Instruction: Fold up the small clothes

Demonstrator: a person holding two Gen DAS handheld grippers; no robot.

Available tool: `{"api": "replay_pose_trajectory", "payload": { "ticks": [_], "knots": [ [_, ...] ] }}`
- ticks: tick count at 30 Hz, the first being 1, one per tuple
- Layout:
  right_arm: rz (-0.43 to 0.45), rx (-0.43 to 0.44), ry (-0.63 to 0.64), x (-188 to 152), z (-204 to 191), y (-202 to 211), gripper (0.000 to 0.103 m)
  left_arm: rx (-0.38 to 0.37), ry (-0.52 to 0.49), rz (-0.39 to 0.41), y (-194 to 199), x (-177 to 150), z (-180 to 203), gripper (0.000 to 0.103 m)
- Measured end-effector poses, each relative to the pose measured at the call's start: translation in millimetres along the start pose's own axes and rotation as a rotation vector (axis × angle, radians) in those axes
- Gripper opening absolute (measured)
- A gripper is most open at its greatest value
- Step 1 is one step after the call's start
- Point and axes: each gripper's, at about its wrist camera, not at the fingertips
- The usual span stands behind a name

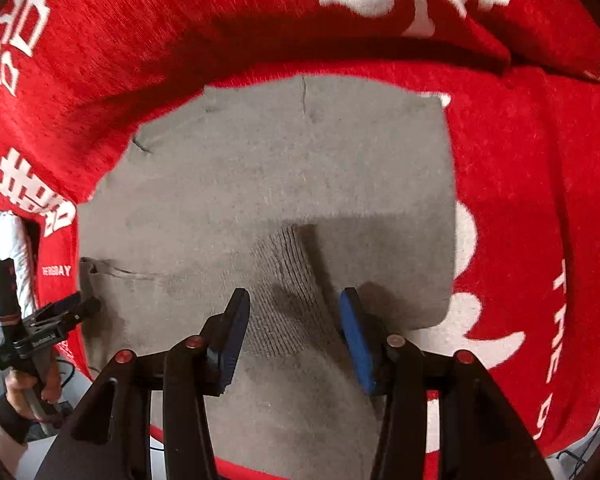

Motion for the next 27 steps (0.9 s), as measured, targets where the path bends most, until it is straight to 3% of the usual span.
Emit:
{"api": "replay_pose_trajectory", "payload": {
  "ticks": [3,4,5,6,8,10,18,22,27],
  "knots": [
    [-0.015,-0.025,0.014,-6,0,-9,0.051,-0.021,-0.021,-0.026,-9,3,0,0.086],
    [-0.013,-0.036,0.022,-8,-3,-9,0.046,-0.031,-0.024,-0.033,-11,3,1,0.075],
    [-0.004,-0.054,0.034,-10,-6,-9,0.022,-0.039,-0.025,-0.043,-13,4,1,0.063],
    [-0.004,-0.072,0.046,-13,-9,-9,0.005,-0.048,-0.025,-0.046,-14,4,1,0.057],
    [0.005,-0.096,0.055,-20,-14,-3,0.006,-0.095,-0.034,-0.041,-12,3,1,0.021],
    [0.038,-0.106,0.076,-26,-19,11,0.006,-0.093,-0.054,-0.02,-6,0,2,0.009],
    [0.206,-0.101,0.094,-33,-29,95,0.006,-0.183,-0.062,0.13,78,-14,2,0.009],
    [0.288,-0.092,0.108,7,-40,118,0.006,-0.203,-0.081,0.213,117,-2,7,0.009],
    [0.316,-0.094,0.129,60,-53,91,0.006,-0.201,-0.092,0.289,125,46,8,0.009]
  ]
}}
Point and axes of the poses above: each gripper's, at about its wrist camera, not at the fingertips, and y roughly against the way its jaws point, z to its right, x to its top, and after that the axes turned 8 degrees about -x, right-handed
